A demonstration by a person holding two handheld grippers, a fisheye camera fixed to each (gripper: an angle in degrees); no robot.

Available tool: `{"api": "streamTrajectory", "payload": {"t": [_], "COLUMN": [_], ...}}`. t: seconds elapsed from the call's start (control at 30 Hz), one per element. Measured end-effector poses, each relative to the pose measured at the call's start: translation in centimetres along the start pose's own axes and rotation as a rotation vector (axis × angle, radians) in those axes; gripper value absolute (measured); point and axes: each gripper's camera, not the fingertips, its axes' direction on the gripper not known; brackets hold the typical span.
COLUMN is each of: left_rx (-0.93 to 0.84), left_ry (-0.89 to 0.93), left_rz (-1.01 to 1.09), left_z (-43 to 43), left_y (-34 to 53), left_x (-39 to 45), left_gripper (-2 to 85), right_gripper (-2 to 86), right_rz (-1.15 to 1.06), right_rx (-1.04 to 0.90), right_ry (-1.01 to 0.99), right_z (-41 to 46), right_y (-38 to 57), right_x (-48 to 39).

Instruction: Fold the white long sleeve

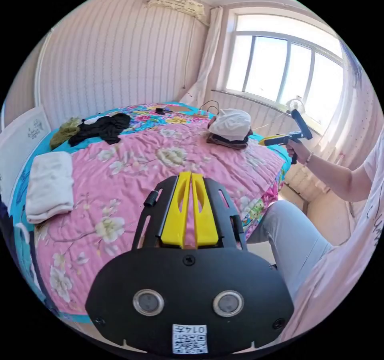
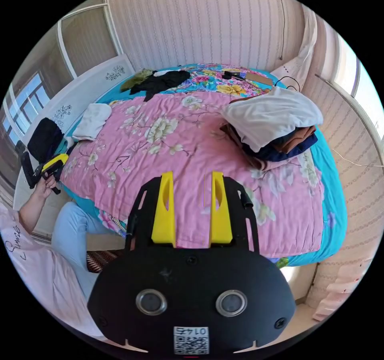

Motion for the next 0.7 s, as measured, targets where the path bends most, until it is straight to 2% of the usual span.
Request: {"api": "streamTrajectory", "payload": {"t": [0.07, 0.17, 0.23, 0.33, 0.4, 0.57, 0.67, 0.7], "left_rx": [-0.01, -0.043, -0.106, -0.173, -0.138, -0.179, -0.215, -0.215], "left_ry": [0.081, 0.04, -0.012, 0.039, 0.056, 0.044, 0.062, 0.071], "left_rz": [0.058, 0.121, 0.07, -0.042, -0.088, -0.105, -0.118, -0.119], "left_z": [5.1, 10.7, 16.9, 23.8, 26.8, 35.9, 39.9, 40.4], "left_y": [-4.9, -9.8, -14.4, -19.2, -21.5, -26.6, -28.2, -28.5], "left_x": [2.8, 4.9, 5.1, 4.7, 4.8, 6.7, 7.8, 8.0], "left_gripper": [4.4, 4.7, 4.2, 5.6, 7.1, 8.4, 9.0, 9.2], "right_gripper": [13.5, 13.7, 13.8, 13.6, 12.3, 10.5, 1.1, 0.0], "right_rz": [0.003, -0.035, -0.046, -0.102, -0.184, -0.11, -0.12, -0.119], "right_rx": [0.038, 0.089, 0.112, 0.116, 0.087, 0.027, 0.006, 0.031], "right_ry": [0.006, 0.044, 0.057, 0.093, 0.146, 0.224, 0.281, 0.226], "right_z": [-0.5, -0.3, 0.2, 1.4, 2.7, 5.9, 7.5, 7.1], "right_y": [1.2, 2.4, 2.7, 2.8, 3.0, 5.3, 8.1, 9.3], "right_x": [2.1, 5.2, 7.1, 9.1, 10.2, 16.0, 19.6, 20.9]}}
